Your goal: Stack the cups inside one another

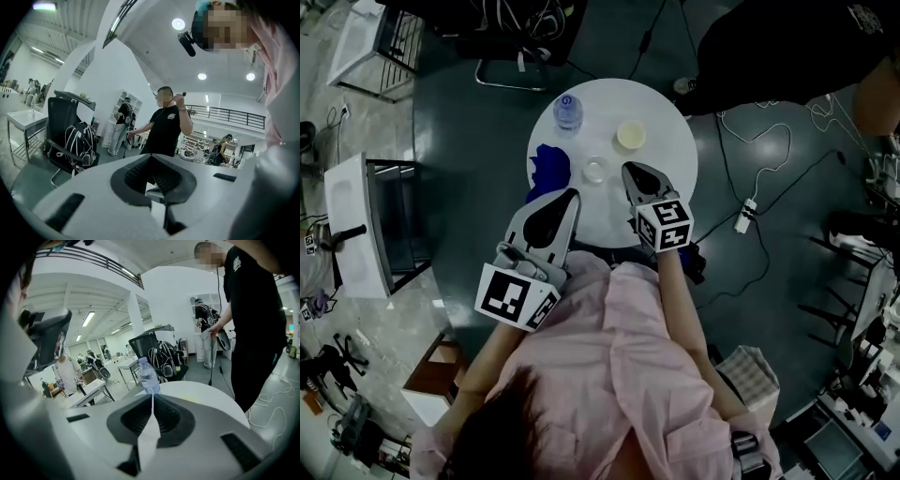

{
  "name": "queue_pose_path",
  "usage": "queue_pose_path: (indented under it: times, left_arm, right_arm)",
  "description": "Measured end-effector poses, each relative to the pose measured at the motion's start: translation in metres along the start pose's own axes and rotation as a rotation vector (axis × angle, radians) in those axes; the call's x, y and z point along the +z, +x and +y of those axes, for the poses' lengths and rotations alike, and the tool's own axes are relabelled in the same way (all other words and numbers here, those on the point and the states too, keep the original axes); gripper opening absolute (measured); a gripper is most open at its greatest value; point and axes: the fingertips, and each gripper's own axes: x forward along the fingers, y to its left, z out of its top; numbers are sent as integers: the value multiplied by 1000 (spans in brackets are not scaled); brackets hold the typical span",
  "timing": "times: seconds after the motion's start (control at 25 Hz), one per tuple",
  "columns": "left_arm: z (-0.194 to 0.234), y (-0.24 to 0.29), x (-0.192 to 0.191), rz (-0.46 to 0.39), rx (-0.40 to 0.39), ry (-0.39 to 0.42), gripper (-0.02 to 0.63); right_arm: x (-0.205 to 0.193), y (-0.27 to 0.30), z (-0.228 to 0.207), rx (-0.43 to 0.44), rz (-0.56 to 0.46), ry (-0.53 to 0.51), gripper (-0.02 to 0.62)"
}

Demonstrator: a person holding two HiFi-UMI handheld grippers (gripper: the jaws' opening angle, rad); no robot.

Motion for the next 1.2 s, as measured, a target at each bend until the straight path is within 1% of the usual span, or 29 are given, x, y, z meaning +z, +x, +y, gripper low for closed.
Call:
queue_pose_path:
  times: [0.6,0.8,0.96,1.08,1.12,1.2]
  left_arm:
    - [5,-8,1,-16,13,-18,14]
    - [7,-13,1,-20,20,-24,15]
    - [4,-14,1,-27,9,-27,14]
    - [4,-16,3,-32,6,-25,15]
    - [4,-16,4,-34,5,-22,15]
    - [5,-15,3,-32,5,-21,14]
  right_arm:
    - [-3,2,1,-6,14,33,35]
    - [-10,10,6,20,55,56,37]
    - [-14,17,5,30,87,53,37]
    - [-21,28,4,37,132,51,38]
    - [-24,32,3,41,149,52,46]
    - [-30,37,2,51,183,63,93]
